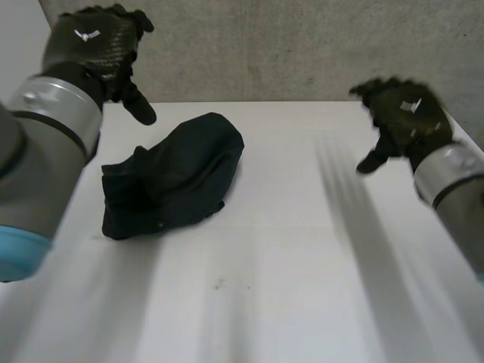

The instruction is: Fold the shorts.

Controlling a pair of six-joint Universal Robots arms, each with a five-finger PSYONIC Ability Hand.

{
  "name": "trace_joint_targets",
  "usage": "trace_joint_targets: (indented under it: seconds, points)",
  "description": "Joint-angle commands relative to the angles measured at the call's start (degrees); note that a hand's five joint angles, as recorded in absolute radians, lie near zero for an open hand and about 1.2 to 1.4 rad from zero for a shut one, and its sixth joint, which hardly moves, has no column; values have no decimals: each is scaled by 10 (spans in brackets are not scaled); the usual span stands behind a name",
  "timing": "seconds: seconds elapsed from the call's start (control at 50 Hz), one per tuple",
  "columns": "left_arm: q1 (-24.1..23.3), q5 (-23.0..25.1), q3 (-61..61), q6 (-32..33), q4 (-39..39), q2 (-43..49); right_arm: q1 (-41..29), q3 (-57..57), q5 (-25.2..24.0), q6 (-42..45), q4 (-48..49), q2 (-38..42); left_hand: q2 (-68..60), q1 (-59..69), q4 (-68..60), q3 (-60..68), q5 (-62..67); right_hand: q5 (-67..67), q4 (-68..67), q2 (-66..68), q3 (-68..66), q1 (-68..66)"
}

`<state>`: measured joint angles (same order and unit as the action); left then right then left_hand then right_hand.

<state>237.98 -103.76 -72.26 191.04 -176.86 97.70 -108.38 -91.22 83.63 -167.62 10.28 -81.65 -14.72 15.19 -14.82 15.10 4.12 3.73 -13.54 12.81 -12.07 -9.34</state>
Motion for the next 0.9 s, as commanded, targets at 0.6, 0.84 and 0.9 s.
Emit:
trace_joint_targets:
  seconds: [0.6,0.84,0.9]
  points:
    - [74,52,5,-19,122,-5,-24,218,91,-13,-230,27,35,-40,36,-39,-29,-37,35,-28,21,-7]
    - [75,51,4,68,101,151,-24,215,90,-11,-228,33,13,-18,14,-17,-7,-37,35,-28,21,-7]
    - [75,48,9,79,71,212,-24,215,89,-10,-228,33,-14,9,-13,10,20,-37,35,-28,21,-7]
